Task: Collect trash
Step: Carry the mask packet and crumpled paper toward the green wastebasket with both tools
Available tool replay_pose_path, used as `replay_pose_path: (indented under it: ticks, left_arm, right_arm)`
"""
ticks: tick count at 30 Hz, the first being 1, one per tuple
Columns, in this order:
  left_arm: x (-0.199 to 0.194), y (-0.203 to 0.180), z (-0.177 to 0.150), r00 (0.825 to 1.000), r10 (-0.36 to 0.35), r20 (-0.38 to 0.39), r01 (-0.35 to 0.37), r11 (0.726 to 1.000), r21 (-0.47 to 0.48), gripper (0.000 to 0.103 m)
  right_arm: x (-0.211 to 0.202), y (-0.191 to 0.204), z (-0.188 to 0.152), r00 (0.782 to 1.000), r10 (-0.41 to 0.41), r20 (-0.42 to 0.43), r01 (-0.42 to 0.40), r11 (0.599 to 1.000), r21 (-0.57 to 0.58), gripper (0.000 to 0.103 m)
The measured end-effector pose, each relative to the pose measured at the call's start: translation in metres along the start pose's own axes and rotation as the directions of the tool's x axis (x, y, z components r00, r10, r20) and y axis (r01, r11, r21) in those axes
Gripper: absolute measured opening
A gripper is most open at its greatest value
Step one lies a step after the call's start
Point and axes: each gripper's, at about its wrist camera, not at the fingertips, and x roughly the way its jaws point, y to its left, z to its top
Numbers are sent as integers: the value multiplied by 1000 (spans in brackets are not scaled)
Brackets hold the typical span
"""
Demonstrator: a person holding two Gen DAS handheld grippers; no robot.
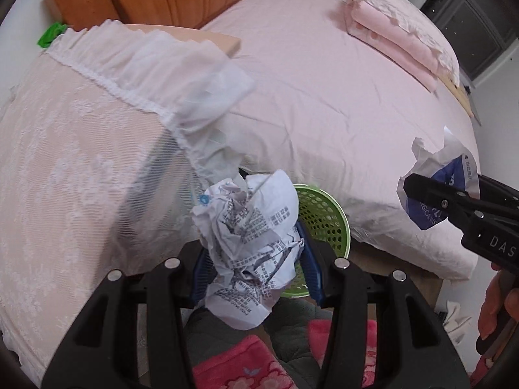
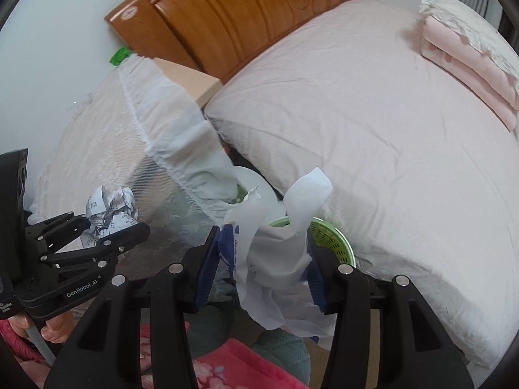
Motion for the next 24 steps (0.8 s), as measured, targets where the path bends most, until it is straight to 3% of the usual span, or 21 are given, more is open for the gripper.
replay_pose_path:
  ticks: [8,20,22,24]
  left_arm:
    - [19,-39,1,999,6,-48,-2,997,82,47]
    - [35,-73,-1,996,3,-85,14,980,199,47]
    - [34,-75,-1,997,3,-83,14,979,206,53]
    - [32,-75,-1,997,4,-76,12,977,211,71]
  right_arm:
    - [0,-52,-13,1000,-2,1,2,997,75,51]
    - [-2,-73,-16,1000,3,24,-6,993,121,52]
    - [-3,-77,-15,1000,1,27,-5,992,129,52]
    - [-3,-80,-15,1000,-3,30,-1,990,139,52]
